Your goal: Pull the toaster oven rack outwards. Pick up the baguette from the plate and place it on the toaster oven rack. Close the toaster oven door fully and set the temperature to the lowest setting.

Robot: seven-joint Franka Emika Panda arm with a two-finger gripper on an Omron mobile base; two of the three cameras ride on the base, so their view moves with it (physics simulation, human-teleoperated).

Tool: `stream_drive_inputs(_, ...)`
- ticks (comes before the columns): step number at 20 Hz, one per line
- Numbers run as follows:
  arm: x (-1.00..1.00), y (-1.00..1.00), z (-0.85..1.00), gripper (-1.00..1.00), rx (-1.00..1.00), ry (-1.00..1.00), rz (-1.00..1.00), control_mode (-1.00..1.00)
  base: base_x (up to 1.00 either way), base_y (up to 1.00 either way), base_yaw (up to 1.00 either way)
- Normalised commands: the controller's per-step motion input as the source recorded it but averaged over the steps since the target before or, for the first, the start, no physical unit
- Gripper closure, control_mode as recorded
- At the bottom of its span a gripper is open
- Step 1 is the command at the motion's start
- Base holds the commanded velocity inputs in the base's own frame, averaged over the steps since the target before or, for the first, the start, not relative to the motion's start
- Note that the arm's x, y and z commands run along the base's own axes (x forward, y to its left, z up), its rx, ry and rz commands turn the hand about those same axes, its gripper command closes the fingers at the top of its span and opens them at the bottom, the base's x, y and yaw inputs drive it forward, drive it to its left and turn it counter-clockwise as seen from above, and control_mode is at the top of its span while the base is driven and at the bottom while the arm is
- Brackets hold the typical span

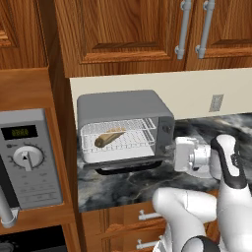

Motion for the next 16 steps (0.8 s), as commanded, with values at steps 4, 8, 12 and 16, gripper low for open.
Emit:
stream_drive_inputs(4, 0.21, 0.0, 0.28, -1.0, 0.0, 0.02, -0.23, -1.0, 0.0, 0.0, 0.0)
stream_drive_inputs(8, 0.47, 0.0, 0.14, -1.0, 0.0, 0.11, -0.16, -1.0, 0.0, 0.0, 0.0)
stream_drive_inputs(12, 0.34, 0.0, 0.13, -1.0, 0.0, 0.03, -0.14, -1.0, 0.0, 0.0, 0.0)
stream_drive_inputs(16, 0.38, -0.01, 0.18, -1.0, 0.0, 0.03, -0.14, -1.0, 0.0, 0.0, 0.0)
